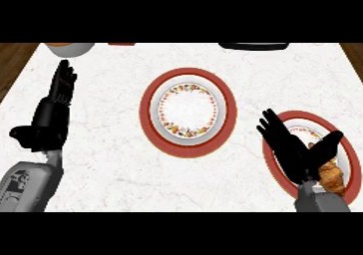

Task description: Pick the croissant from the plate and place it in the plate

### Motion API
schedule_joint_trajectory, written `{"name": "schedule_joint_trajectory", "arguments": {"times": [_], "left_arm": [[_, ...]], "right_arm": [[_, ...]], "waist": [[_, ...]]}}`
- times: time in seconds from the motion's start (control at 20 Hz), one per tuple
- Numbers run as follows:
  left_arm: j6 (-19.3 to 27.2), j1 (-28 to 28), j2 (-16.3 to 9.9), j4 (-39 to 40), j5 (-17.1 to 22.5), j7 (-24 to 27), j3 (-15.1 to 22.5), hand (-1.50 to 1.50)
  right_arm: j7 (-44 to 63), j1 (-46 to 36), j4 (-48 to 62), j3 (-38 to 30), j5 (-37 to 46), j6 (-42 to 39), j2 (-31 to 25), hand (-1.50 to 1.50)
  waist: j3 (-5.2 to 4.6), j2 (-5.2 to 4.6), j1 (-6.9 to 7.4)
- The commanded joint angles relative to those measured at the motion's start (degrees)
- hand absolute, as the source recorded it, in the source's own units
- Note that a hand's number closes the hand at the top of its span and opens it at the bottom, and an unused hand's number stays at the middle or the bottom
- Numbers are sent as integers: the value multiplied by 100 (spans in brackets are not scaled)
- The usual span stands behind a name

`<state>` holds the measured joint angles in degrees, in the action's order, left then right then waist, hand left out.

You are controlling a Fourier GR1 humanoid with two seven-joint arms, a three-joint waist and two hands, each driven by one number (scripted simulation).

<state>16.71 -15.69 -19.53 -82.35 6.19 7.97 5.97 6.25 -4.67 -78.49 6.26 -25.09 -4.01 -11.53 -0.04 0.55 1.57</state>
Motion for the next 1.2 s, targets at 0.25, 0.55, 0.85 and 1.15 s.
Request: {"name": "schedule_joint_trajectory", "arguments": {"times": [0.25,0.55,0.85,1.15], "left_arm": [[-103,852,75,658,147,-1238,164,0],[-88,1200,300,718,276,-1217,211,0],[-121,1206,305,247,197,-1570,444,0],[36,1331,418,275,72,-1572,480,0]], "right_arm": [[364,-792,-837,-625,-1308,-2474,-1577,150],[-2185,-60,-851,-890,2137,-1502,-2765,150],[-3738,421,867,-1474,301,-3287,-2211,-150],[-4923,228,905,-958,2501,-3294,-3388,-150]], "waist": [[15,-50,-162],[48,-71,-331],[53,-85,-105],[23,-69,-63]]}}
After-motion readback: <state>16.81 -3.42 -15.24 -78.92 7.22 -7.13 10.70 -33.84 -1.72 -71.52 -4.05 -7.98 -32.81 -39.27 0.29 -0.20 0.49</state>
